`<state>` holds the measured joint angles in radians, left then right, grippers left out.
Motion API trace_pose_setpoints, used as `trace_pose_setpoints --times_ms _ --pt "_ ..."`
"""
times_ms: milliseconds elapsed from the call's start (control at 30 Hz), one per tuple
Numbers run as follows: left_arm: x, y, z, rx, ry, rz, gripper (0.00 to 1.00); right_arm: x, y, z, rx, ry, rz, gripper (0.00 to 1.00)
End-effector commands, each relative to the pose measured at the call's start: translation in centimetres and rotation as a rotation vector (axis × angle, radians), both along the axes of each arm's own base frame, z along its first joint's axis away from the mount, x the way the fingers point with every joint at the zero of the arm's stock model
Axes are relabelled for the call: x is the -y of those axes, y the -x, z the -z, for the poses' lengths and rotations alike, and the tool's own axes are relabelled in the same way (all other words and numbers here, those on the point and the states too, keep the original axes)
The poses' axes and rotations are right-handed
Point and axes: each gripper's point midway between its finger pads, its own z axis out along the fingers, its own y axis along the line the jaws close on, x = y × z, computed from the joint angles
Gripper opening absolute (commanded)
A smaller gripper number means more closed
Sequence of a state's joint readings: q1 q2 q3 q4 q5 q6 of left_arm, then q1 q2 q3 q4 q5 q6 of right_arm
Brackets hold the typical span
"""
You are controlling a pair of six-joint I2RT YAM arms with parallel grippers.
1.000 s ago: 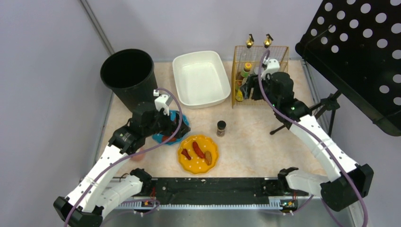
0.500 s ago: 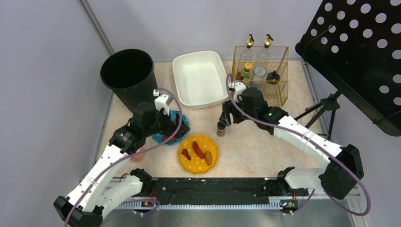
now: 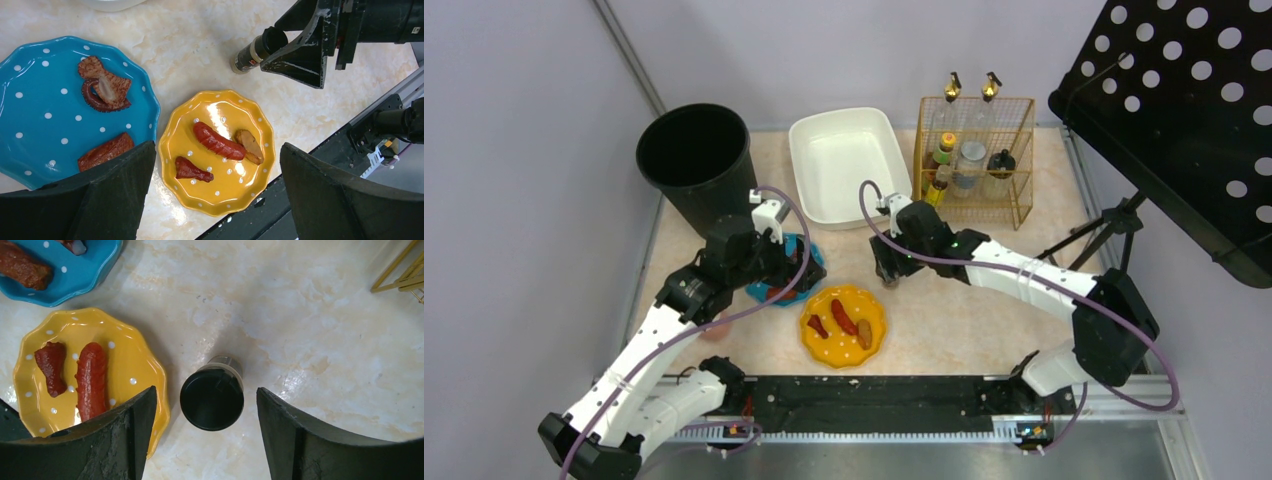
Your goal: Clear the kitchen counter
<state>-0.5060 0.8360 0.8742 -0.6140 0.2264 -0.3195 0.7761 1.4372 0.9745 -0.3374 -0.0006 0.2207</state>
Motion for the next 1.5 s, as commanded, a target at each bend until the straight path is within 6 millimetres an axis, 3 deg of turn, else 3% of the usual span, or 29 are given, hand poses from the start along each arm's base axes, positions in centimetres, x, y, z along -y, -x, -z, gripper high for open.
trace_pose_setpoints --times_ms 0,200,367,633,700,800,900,1167,1333,1467 --pt "0.1 -0.1 -0.2 0.014 -0.001 0.008 0.99 -1.4 -1.3 -1.5 0.075 -0.012 0.004 0.72" --pt "0.1 -0.1 -0.2 0.016 -0.001 0.006 0.99 -1.5 -1.2 -0.5 0.078 0.027 0.011 0.69" --pt "0.1 -0.1 -0.2 0.016 -0.001 0.005 0.99 -1.4 -1.5 -0.4 0.099 0.048 0.033 0.60" --pt "0.0 -0.1 -0.2 0.016 -0.002 0.004 0.98 -0.9 -1.9 -1.5 0.146 0.064 0.066 0.24" --pt "0.1 -0.1 -0.3 0.018 -0.001 0.005 0.99 -0.6 -2.0 -2.6 0.167 0.053 0.081 0.15" --pt "0.1 -0.1 -0.2 0.015 -0.002 0.004 0.99 -0.4 -1.9 -4.9 0.204 0.017 0.091 0.09" --pt "0.1 -0.1 -0.2 0.017 -0.002 0.005 0.98 0.3 -1.8 -8.1 0.254 -0.018 0.106 0.00" --pt "0.1 -0.1 -0.3 0.016 -0.001 0.006 0.98 5.3 -2.2 -14.9 0.416 0.025 0.230 0.00" --pt "0.1 -0.1 -0.2 0.015 -0.001 0.006 0.98 8.9 -3.4 -16.9 0.457 0.023 0.334 0.00" --pt "0.1 -0.1 -0.2 0.014 -0.002 0.005 0.98 11.8 -5.1 -17.1 0.472 0.053 0.435 0.00"
